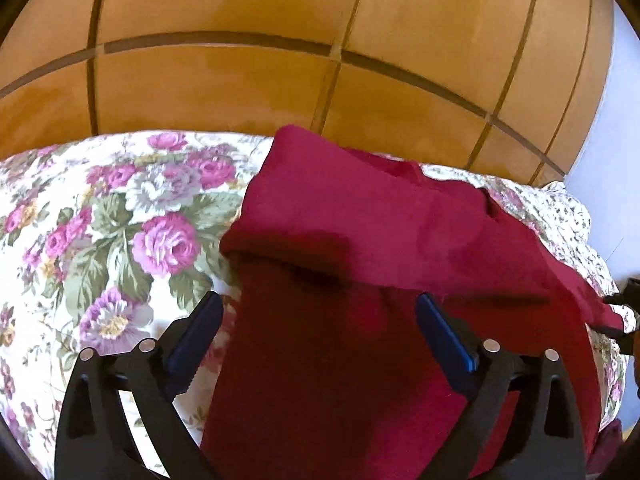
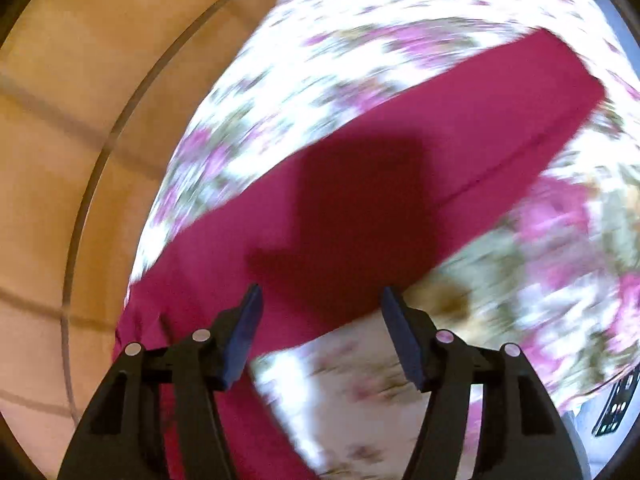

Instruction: Fold small clothes

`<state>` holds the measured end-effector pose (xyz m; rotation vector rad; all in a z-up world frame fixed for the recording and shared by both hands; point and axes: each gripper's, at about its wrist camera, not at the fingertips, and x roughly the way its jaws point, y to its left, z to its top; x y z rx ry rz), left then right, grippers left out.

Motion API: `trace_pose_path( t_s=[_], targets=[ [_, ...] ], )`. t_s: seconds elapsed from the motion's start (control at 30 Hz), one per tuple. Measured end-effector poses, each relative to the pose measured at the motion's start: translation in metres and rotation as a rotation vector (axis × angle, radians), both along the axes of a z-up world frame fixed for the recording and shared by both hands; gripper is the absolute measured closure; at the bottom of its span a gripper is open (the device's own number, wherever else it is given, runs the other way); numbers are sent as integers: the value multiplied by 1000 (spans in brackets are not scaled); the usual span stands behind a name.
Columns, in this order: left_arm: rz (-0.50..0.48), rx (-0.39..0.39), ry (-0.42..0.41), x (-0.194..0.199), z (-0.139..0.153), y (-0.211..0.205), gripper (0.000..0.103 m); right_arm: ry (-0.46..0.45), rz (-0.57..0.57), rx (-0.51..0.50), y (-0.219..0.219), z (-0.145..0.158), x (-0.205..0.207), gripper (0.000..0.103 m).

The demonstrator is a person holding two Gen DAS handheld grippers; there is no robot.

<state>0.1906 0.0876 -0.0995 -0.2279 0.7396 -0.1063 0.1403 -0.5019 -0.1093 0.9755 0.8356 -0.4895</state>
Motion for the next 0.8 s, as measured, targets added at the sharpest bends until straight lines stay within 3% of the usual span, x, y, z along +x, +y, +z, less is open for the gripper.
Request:
trace_pose_path(
  t_s=[0.17,0.4,0.57,0.67,0.73,0.8],
  targets=[
    [54,-23,110,9,-20,6,7,7,-186,57,-65,-13,-45,41],
    [51,-37,117,9,-23,5,4,-116,-328,196,-118,-31,-77,43],
    [50,-37,126,12,-24,4,4,-158,-367,241,-122,-30,-85,44],
    [47,-44,127,12,-25,7,4,-197,-349,300,-116,-30,-85,56],
    [46,-45,126,12,-26,7,4,-236,-347,360,-113,-34,-80,56],
    [47,-40,127,13,-25,6,4,-223,-336,294,-114,-31,-77,56]
  ],
)
